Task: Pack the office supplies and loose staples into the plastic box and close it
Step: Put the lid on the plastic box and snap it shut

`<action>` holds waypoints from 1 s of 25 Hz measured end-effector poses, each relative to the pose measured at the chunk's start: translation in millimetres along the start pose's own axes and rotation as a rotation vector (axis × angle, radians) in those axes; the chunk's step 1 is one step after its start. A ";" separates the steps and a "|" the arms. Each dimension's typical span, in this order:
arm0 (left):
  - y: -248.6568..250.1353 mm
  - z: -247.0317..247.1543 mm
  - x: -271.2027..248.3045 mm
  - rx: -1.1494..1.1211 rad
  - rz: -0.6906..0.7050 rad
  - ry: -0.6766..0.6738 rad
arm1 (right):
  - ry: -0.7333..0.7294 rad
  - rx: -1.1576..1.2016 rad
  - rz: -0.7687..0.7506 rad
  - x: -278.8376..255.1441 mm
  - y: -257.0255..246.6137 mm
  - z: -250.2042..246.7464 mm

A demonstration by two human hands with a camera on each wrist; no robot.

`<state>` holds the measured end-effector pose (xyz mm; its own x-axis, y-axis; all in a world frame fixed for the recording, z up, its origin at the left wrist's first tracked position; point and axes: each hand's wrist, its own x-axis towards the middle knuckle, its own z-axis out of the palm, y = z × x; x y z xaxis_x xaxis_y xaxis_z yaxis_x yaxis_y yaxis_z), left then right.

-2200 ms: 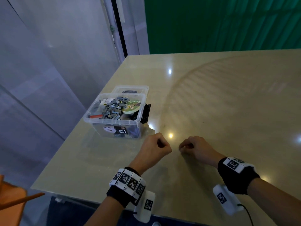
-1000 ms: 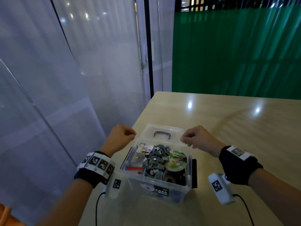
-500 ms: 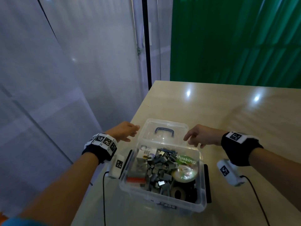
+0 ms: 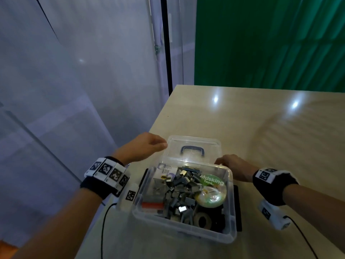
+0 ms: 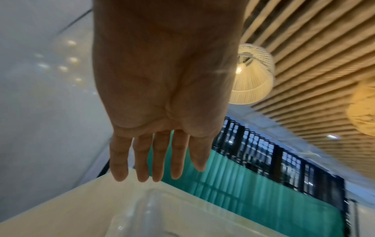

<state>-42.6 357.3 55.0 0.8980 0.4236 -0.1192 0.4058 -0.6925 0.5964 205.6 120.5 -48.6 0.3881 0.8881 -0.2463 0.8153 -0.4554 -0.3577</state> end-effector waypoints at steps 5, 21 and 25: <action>65.5 25.5 -25.4 0.185 0.201 -0.077 | 0.109 -0.099 -0.033 -57.3 26.1 16.3; 177.8 123.6 -85.5 0.296 0.143 -0.204 | 0.420 0.268 -0.207 -240.4 44.5 -61.0; 179.9 122.6 -95.3 0.288 0.123 -0.039 | 0.534 0.582 -0.175 -291.6 -2.5 -131.2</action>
<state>-34.4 120.8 76.3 0.9470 0.3074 -0.0933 0.3200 -0.8764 0.3600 146.8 -129.1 142.3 0.5486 0.7922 0.2672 0.5854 -0.1358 -0.7993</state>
